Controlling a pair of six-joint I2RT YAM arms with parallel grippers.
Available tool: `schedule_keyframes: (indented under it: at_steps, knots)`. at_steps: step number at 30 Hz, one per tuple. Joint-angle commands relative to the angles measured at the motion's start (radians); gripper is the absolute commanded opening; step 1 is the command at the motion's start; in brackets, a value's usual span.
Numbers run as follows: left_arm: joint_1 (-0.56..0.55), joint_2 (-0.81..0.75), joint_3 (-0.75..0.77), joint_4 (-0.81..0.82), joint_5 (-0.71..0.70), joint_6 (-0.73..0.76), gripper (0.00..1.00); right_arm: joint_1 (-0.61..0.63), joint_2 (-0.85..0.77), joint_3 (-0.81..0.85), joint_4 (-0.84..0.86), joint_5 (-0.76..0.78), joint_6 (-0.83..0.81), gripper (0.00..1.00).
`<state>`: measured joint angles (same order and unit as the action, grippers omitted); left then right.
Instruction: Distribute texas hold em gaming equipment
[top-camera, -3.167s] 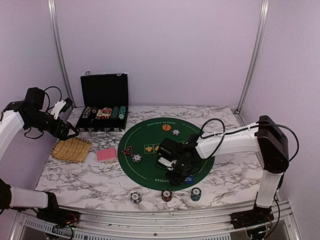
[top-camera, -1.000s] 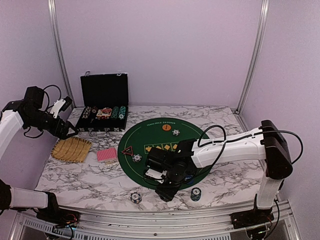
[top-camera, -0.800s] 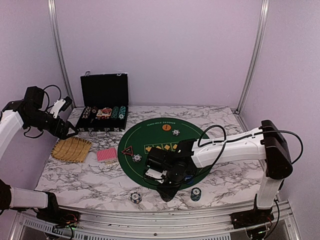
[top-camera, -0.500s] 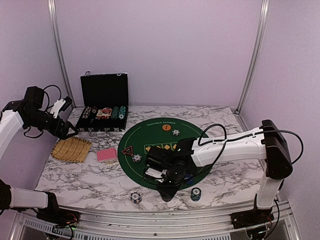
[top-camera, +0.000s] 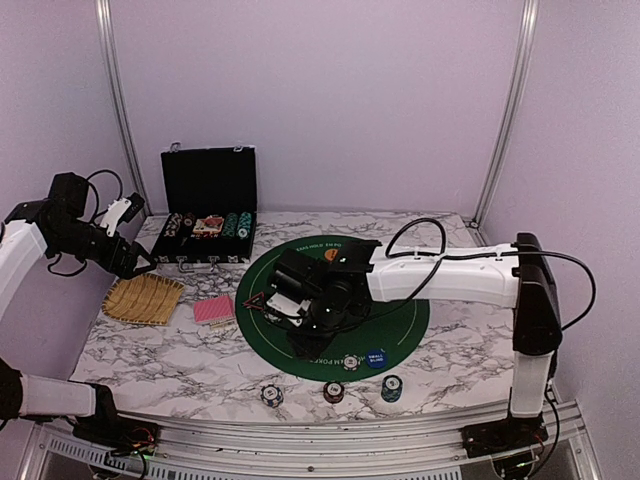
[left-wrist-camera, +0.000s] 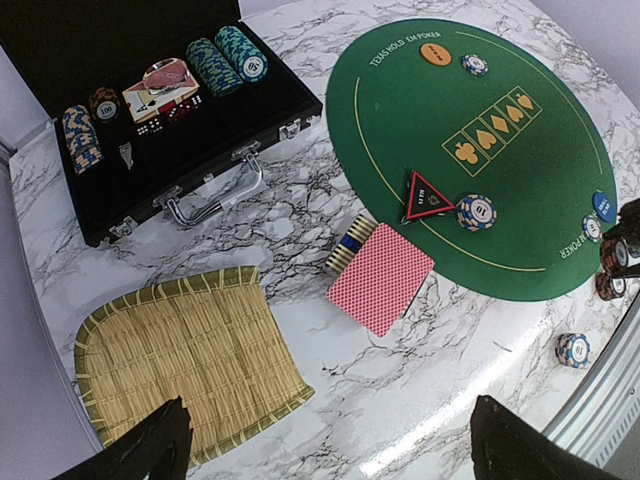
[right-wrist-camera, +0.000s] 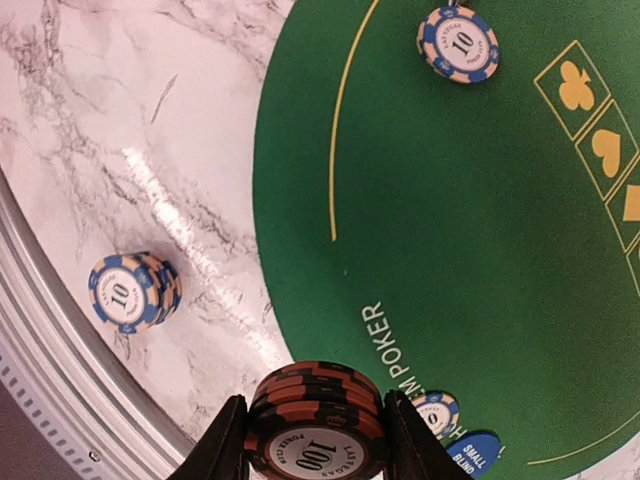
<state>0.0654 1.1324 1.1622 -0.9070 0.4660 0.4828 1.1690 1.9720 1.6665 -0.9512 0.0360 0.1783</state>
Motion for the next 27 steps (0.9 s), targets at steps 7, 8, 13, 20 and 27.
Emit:
schedule_keyframes:
  at_steps: [7,8,13,20,27]
  knots:
    - [-0.003,-0.017,0.021,-0.024,0.002,0.0,0.99,-0.064,0.288,0.296,0.048,-0.016,-0.043,0.26]
    - [-0.003,-0.019,0.021,-0.024,0.002,0.0,0.99,-0.066,0.31,0.319,0.05,-0.018,-0.044,0.26]
    - [-0.003,-0.017,0.019,-0.023,0.006,0.0,0.99,-0.08,0.399,0.414,0.059,-0.025,-0.04,0.25]
    - [-0.003,-0.013,0.025,-0.024,0.01,0.004,0.99,-0.097,0.445,0.444,0.082,-0.025,-0.025,0.25]
    - [-0.003,-0.017,0.018,-0.024,0.007,0.006,0.99,-0.098,0.454,0.417,0.095,-0.056,-0.02,0.28]
